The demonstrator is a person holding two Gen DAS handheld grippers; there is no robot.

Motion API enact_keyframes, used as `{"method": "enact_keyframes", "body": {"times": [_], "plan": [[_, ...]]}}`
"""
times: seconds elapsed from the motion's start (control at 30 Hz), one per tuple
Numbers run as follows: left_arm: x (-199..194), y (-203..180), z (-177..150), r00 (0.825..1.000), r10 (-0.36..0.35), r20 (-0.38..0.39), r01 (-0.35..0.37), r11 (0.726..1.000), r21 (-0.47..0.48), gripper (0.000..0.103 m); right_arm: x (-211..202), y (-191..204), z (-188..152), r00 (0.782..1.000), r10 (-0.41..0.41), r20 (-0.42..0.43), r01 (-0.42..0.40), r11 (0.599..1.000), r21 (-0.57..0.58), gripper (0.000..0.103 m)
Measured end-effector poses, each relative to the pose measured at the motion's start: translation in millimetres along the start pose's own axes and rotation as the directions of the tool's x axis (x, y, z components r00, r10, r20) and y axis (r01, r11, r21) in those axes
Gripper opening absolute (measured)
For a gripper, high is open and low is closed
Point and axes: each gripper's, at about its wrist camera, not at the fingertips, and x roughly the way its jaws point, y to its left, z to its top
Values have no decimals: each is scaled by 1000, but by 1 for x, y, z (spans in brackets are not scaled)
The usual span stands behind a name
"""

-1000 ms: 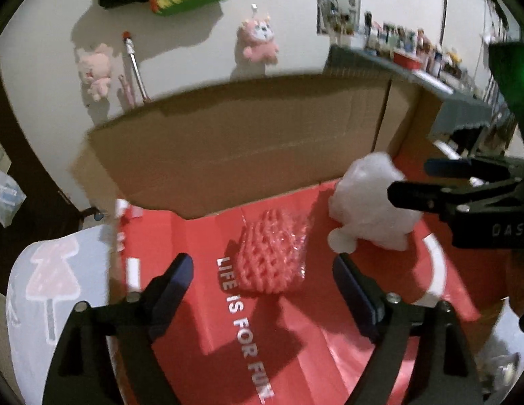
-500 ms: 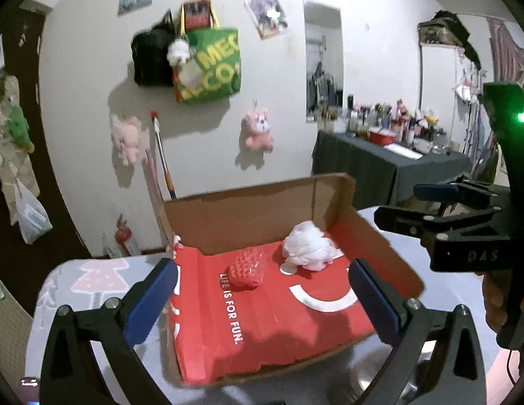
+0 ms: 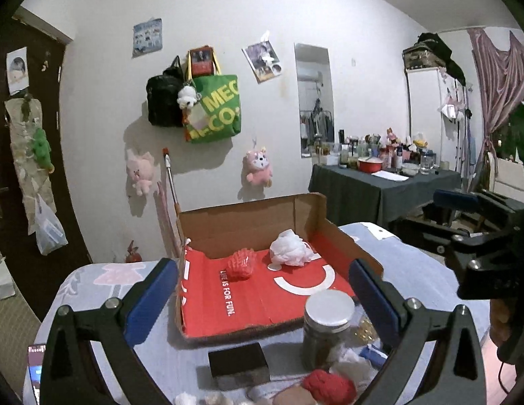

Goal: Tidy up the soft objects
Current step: 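Withdraw both grippers from the box back toward the remaining items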

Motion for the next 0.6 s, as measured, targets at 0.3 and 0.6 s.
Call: {"method": "enact_keyframes", "body": {"times": [0.3, 0.6], "plan": [[-18, -5, -48, 1000, -4, 11, 5, 997, -72, 103, -37, 16, -64, 993, -82, 85, 84, 996, -23, 99], [4, -11, -113, 995, -5, -101, -6, 994, -109, 103, -15, 18, -134, 990, -137, 23, 137, 991, -3, 99]]}}
